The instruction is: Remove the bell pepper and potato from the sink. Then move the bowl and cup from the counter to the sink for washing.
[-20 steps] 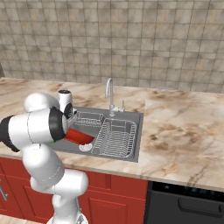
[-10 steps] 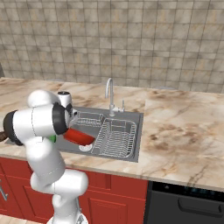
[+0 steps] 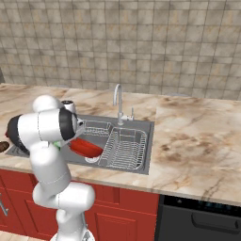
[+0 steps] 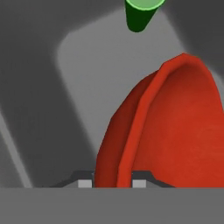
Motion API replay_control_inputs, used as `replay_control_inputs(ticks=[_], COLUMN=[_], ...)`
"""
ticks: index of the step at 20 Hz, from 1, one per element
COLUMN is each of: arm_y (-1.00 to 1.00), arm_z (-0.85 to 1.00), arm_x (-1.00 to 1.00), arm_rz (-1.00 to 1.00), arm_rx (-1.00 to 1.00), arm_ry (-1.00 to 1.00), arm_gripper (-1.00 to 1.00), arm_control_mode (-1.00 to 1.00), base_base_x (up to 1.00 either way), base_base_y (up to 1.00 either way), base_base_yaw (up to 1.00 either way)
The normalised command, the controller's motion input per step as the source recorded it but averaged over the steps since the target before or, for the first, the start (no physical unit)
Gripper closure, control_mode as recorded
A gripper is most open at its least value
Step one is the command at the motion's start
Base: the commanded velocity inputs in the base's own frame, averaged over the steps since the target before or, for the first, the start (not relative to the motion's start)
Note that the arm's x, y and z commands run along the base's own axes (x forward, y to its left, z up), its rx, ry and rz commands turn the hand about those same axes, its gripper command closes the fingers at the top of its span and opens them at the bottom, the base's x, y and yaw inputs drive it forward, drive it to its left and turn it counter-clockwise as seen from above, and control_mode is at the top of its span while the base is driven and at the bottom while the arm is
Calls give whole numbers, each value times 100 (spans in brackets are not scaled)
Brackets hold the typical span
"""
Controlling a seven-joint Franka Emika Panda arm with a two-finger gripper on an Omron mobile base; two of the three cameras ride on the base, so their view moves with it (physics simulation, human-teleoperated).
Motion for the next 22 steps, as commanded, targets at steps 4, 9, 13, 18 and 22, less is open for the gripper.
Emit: replay_control_inputs(ticks=[4,9,13,18,22], arm_y=[1,2,0,1,5], arm_z=[-11,-12,-12,-14,-18], arm_x=[18,18,19,19,17], arm_rz=[-8,-8,-7,-6,-5], arm_rx=[-6,-5,-4,-2,0], arm_ry=[0,0,0,0,0], arm_gripper=[100,100,100,100,100], arm_control_mode=[-100,-100,-100,-100,-100], base_base_x=[0,0,0,0,0], base_base_y=[0,0,0,0,0], base_base_yaw=[0,0,0,0,0])
